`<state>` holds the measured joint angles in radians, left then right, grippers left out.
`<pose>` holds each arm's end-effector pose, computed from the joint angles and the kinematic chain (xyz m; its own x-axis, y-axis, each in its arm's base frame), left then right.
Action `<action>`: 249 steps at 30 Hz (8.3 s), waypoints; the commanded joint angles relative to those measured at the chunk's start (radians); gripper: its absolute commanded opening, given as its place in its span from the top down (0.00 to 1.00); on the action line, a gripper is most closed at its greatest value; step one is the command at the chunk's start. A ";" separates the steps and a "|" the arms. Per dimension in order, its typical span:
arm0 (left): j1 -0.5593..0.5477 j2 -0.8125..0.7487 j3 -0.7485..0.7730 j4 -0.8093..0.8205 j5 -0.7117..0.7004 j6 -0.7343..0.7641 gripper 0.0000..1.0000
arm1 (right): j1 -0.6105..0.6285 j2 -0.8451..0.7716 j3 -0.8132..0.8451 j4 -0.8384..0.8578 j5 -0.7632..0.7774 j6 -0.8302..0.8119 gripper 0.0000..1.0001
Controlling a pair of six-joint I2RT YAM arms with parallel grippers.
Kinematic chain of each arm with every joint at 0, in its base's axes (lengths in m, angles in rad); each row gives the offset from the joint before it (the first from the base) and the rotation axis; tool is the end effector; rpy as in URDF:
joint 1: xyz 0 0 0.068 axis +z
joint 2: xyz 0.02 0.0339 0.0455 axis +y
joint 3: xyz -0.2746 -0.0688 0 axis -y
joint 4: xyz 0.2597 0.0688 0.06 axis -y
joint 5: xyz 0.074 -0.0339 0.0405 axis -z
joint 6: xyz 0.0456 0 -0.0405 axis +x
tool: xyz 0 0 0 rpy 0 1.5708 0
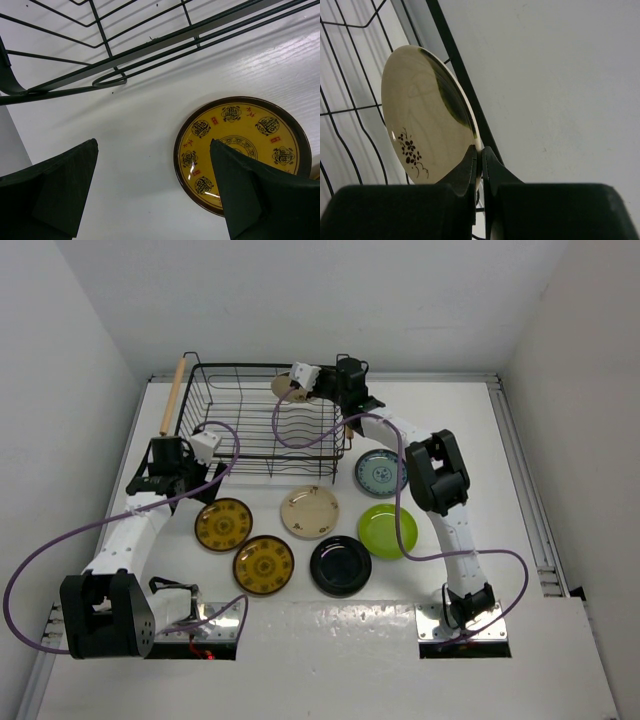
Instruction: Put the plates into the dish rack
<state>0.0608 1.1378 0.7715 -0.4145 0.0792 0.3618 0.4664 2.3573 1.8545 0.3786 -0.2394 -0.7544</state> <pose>0.2533 0.0118 0.2417 -0.6587 0.3134 -0.6841 0.2445 0.9489 0.1994 0.5206 0.2742 0.2202 0.3625 -0.5624 -0.7432 -0.5472 0.5170 -0.6582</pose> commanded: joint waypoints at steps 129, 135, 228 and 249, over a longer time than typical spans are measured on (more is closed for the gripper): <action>0.381 0.347 0.357 -0.816 0.488 0.884 1.00 | 0.094 -1.035 -0.875 -0.209 -0.156 0.401 0.16; 0.217 0.277 0.498 -0.874 0.507 0.812 1.00 | 0.121 -0.845 -0.683 -0.297 -0.376 0.538 0.08; -0.394 1.054 1.391 0.042 0.103 0.592 1.00 | -0.367 -0.767 -0.604 -0.104 -0.173 0.573 0.15; -0.412 1.024 1.128 0.215 0.057 0.612 1.00 | -0.373 -0.779 -0.623 -0.099 -0.175 0.572 0.15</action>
<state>-0.3420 2.2337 1.9385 -0.2398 0.1257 0.9749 0.0998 1.6047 1.2190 0.2390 -0.4004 -0.1795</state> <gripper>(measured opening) 0.030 0.853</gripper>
